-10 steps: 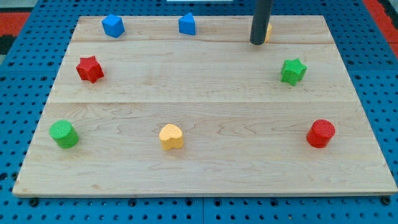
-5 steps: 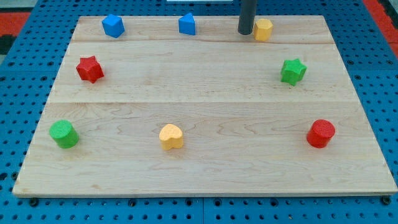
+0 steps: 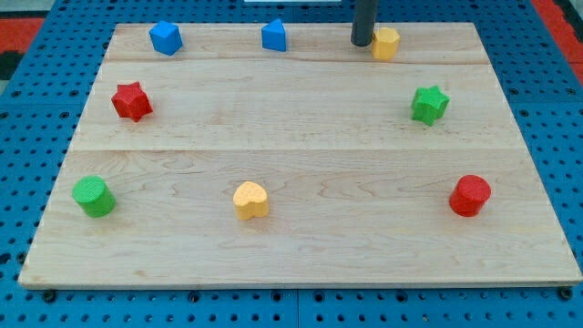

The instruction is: Move the yellow hexagon to the top right of the green star

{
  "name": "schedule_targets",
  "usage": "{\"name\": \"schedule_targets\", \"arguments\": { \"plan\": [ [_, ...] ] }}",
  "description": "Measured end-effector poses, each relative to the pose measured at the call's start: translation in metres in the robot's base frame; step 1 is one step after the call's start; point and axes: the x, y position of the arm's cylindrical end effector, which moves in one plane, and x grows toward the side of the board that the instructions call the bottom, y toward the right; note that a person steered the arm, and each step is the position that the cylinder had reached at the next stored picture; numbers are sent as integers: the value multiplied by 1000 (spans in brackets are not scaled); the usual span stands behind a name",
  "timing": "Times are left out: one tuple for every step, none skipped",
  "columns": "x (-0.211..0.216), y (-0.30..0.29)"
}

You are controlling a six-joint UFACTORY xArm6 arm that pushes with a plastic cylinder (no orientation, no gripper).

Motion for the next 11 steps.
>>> {"name": "schedule_targets", "arguments": {
  "plan": [
    [0,24],
    [0,35],
    [-23,57],
    [29,61],
    [31,58],
    [14,60],
    [83,38],
    [111,-10],
    [162,-34],
    [166,10],
    [140,-4]
  ]
}}
